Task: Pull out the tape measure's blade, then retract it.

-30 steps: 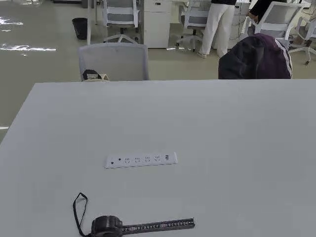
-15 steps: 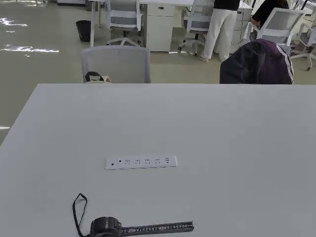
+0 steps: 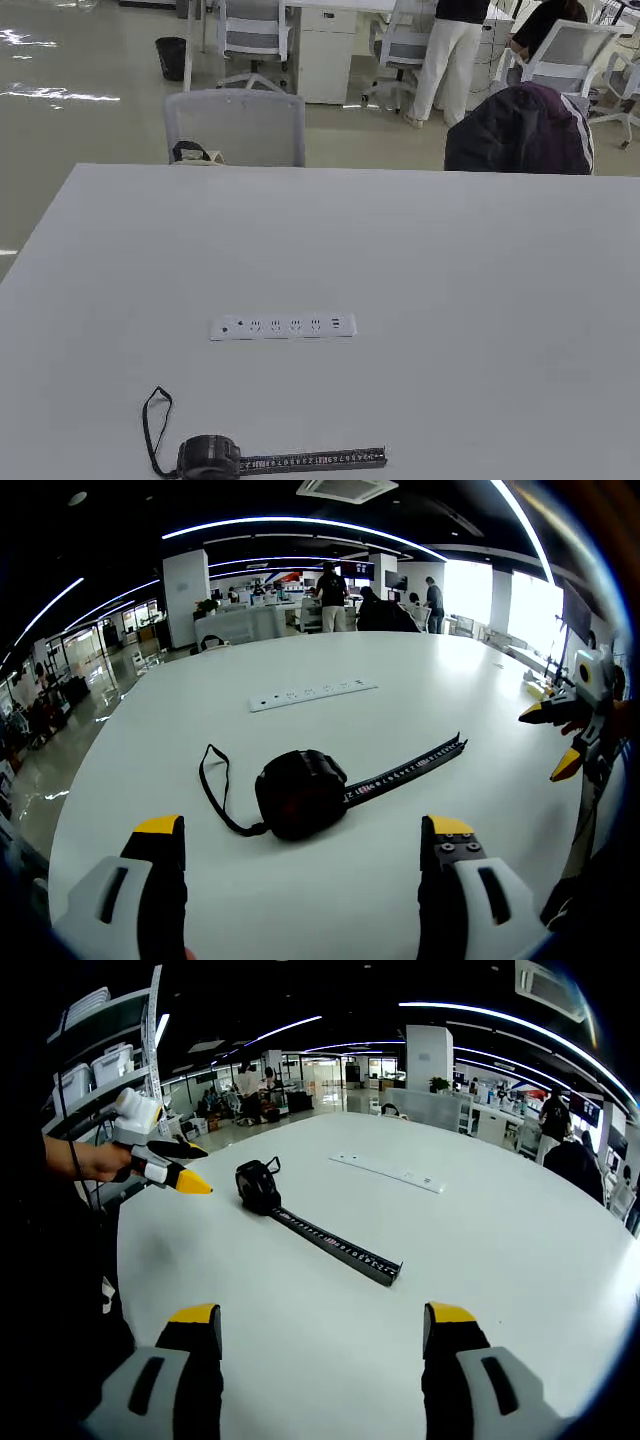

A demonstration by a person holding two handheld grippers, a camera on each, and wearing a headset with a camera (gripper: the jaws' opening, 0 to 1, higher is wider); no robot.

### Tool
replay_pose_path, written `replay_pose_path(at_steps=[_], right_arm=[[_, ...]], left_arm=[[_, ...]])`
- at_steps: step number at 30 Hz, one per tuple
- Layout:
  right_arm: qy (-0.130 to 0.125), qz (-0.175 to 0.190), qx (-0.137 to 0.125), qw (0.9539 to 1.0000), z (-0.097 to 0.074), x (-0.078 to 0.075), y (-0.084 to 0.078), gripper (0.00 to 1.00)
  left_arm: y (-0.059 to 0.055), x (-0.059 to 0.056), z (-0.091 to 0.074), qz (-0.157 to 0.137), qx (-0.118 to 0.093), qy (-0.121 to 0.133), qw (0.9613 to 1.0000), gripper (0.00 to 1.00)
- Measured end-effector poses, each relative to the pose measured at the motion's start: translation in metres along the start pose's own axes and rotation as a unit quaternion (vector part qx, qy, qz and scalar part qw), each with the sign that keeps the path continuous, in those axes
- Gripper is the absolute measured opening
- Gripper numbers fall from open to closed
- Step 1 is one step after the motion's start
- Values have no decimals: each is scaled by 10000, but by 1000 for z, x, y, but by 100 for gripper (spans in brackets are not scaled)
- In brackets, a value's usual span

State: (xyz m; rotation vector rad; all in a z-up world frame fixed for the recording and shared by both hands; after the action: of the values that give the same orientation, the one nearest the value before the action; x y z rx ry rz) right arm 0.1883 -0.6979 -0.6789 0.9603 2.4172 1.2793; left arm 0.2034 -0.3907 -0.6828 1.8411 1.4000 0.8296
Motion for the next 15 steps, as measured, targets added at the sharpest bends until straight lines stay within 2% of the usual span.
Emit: replay_pose_path(at_steps=[9,15], right_arm=[[282,-332,127,9990,6,-13,1,77],[473,-522,217,9973,13,-23,0,73]], left_arm=[[0,-1,12,-19,23,143,9999,96],[-1,-2,21,-331,66,260,9991,93]])
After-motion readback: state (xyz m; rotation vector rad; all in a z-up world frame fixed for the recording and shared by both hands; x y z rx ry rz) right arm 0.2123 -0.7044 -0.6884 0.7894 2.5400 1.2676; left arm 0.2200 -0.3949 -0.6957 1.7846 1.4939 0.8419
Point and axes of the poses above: the centre of the closed fingertips' face, and the gripper's own axes: z roughly forward along the fingers, x roughly to its left, y roughly out of its top, the point moved 2 cm from there along -z, roughly backward along the fingers, and after that the axes turned 3 degrees about z, right-handed, at the moved point
